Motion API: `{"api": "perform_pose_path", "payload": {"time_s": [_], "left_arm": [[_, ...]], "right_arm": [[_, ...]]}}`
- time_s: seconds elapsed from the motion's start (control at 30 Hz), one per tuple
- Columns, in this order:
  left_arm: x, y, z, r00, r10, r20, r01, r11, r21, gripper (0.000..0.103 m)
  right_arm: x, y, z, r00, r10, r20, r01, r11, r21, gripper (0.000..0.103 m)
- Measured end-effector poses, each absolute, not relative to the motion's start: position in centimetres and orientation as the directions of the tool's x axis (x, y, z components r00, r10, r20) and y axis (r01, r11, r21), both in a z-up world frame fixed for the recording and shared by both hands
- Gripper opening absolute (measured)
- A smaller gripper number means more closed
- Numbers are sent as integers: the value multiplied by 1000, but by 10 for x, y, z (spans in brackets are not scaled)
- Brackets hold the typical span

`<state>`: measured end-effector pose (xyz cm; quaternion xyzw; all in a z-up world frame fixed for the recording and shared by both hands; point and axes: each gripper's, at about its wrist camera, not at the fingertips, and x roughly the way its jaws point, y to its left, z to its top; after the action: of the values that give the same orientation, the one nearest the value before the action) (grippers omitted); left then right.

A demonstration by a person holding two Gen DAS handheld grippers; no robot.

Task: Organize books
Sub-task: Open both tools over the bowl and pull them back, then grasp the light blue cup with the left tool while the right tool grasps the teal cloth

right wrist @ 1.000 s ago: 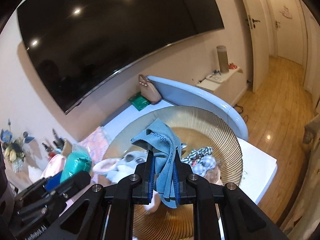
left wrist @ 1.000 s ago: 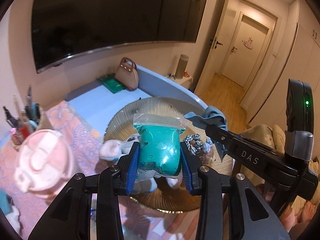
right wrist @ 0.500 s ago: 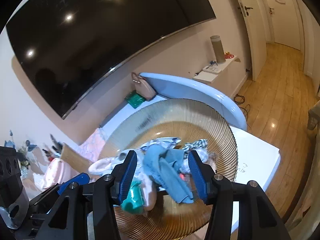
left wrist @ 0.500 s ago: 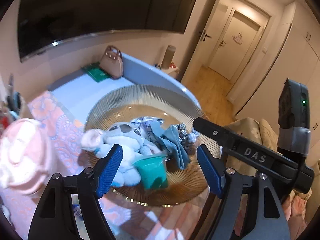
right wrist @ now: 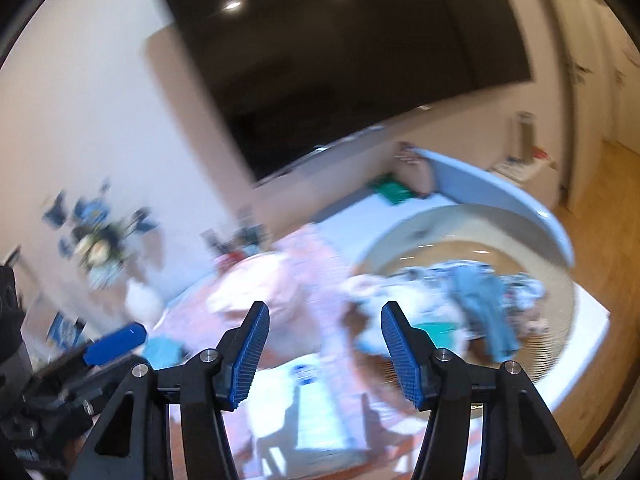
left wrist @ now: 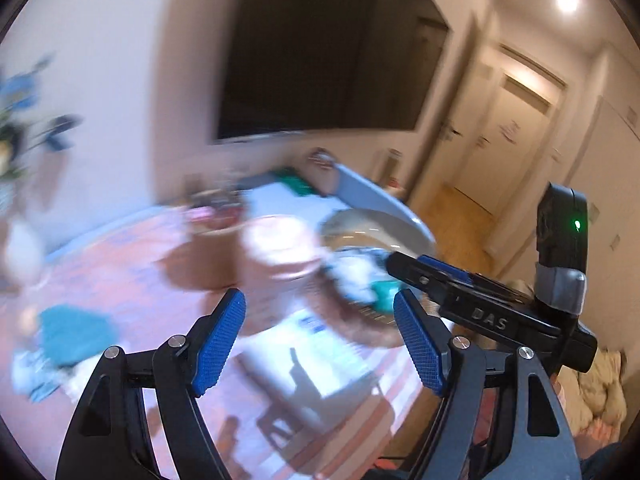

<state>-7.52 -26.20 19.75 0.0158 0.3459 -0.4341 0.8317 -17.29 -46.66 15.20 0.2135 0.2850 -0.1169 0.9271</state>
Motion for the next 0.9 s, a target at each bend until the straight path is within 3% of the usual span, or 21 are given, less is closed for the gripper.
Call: {"api": "perform_pose_path", "payload": {"time_s": [0.37, 0.43, 0.63, 0.9], "left_arm": [[-55, -67, 207, 673, -496, -548, 431, 866, -255, 77], [-49, -45, 191, 703, -441, -558, 368, 897, -245, 83], [-23, -12, 106, 738, -248, -627, 189, 969, -162, 83], [9, 23, 22, 676, -257, -691, 97, 960, -261, 82]], "right_arm": [[-118, -300, 147, 793, 100, -600, 40, 976, 216, 58], [-109, -278, 137, 782, 133, -609, -4, 978, 208, 59], [-70, -224, 73, 743, 162, -650, -74, 984, 161, 60], [-43, -220, 8, 694, 151, -704, -60, 986, 152, 60]]}}
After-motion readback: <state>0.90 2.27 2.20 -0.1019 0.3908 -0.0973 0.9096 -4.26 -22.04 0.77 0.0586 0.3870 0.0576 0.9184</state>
